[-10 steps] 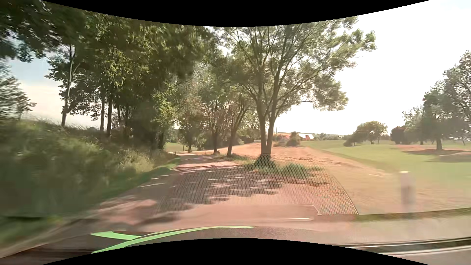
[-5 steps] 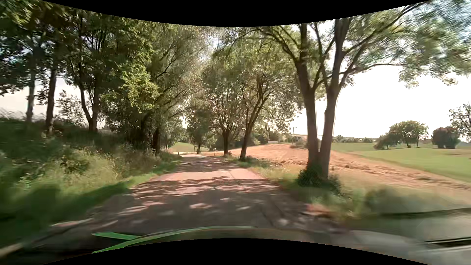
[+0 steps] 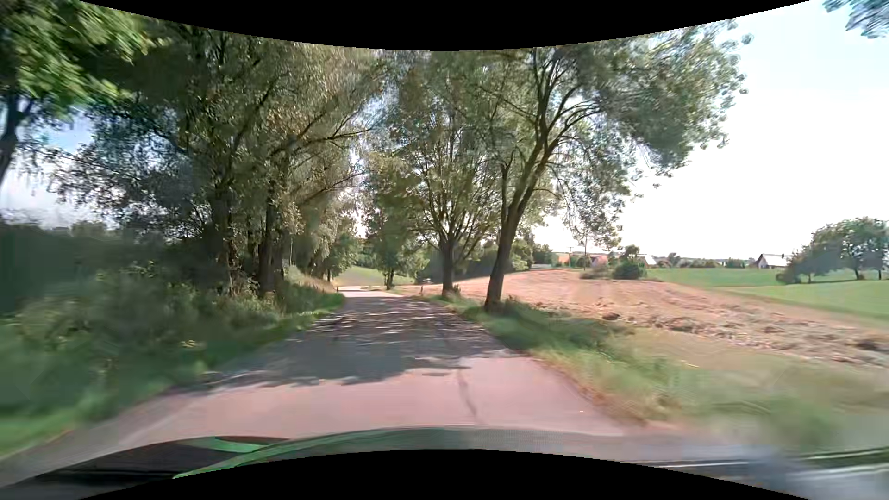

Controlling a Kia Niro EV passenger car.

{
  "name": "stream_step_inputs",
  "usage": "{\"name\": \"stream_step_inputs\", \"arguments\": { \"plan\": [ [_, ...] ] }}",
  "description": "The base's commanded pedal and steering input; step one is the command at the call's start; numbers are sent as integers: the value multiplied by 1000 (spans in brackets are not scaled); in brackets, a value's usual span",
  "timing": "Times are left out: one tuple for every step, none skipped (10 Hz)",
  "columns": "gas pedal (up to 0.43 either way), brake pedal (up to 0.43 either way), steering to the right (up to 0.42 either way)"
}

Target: Follow the waypoints while adhering to traffic rules and regulations

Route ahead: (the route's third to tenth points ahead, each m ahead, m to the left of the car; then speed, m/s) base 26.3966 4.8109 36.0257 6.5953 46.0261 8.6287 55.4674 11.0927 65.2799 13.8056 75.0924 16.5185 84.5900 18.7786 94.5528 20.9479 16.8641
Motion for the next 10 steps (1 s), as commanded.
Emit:
{"name": "stream_step_inputs", "arguments": {
  "plan": [
    [0,0,-37],
    [0,0,-37],
    [0,0,-37],
    [0,0,-36],
    [0,0,-36],
    [0,0,-36],
    [0,0,-36],
    [0,6,-35],
    [0,6,-35],
    [0,6,-35]
  ]
}}
